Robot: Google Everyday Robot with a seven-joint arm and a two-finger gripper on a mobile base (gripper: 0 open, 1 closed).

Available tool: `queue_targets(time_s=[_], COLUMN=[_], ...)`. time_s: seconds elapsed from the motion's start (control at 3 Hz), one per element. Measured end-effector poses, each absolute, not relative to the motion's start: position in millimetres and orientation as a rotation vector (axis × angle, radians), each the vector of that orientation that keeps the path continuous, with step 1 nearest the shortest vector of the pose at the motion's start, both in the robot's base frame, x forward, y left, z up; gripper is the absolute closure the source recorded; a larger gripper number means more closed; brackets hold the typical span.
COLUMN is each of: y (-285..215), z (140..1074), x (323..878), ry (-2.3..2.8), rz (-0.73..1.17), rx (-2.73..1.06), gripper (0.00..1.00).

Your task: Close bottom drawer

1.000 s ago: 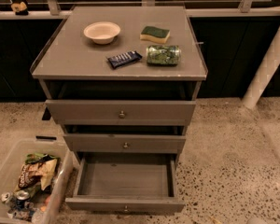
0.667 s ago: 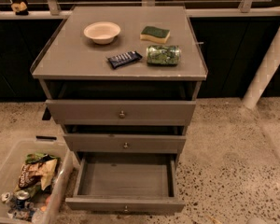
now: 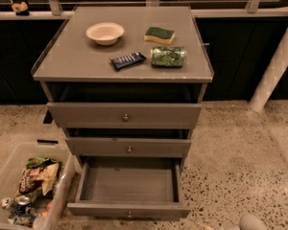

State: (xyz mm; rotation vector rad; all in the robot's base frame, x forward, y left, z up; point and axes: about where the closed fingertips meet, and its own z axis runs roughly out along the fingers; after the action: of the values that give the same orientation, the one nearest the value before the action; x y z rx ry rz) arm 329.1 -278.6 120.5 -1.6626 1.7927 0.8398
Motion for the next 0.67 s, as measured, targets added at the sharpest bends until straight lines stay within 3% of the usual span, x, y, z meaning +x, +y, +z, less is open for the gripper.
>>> queue_targets(time_s=[0.67], y=[-234.6], z=[157.3], x=[298.4], ry=[1.423], rz=[0.851], rx=[-1.841], gripper=[0.0])
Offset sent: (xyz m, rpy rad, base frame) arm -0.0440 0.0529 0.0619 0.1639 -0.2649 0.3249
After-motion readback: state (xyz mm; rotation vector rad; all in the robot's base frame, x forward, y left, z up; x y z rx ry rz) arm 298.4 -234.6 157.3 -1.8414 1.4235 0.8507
